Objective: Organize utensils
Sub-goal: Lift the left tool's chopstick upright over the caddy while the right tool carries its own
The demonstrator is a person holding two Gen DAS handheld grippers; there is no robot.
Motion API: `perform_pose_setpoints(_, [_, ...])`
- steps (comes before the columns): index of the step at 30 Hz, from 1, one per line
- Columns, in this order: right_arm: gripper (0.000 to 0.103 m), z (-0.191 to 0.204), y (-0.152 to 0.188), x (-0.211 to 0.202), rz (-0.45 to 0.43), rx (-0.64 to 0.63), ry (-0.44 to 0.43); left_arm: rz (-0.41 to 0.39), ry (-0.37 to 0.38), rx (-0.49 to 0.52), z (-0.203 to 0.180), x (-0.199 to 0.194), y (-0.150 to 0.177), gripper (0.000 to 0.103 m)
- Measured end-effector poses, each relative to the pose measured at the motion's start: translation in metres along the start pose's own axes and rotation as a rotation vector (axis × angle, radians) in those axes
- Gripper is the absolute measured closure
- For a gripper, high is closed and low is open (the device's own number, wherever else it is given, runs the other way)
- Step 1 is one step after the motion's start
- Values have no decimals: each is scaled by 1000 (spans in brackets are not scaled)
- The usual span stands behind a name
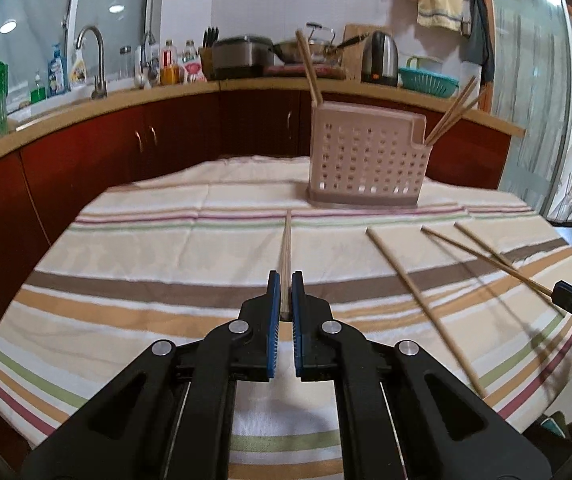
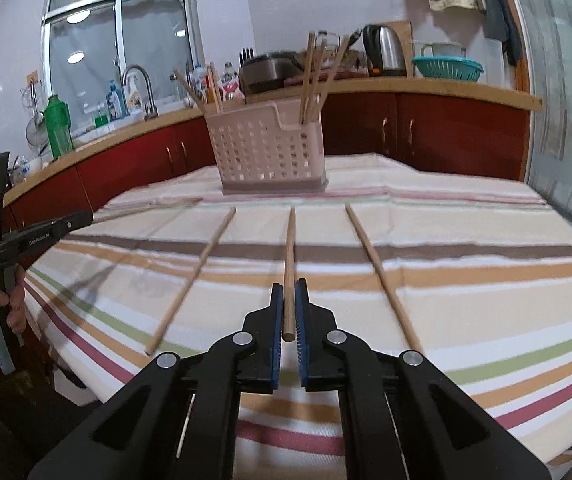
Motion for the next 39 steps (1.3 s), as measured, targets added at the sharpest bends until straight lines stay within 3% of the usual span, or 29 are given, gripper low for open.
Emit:
perform_pose_setpoints(18, [96, 11, -44, -20, -112, -33, -8, -179, 7, -52, 1, -33, -51, 97])
perform_pose_setpoints(39, [96, -3, -152, 32, -222, -141, -9, -306, 42, -54, -11, 14, -140, 97])
Point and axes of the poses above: each gripper's, at about its wrist camera, not at the fingertips, and x roughly the way its jaws point, z to its left, y to its underside, the point moved 1 cm from there along x, roughly the way its jaws point, and after that the axes turned 14 degrees about -y, right-handed, at the moved point
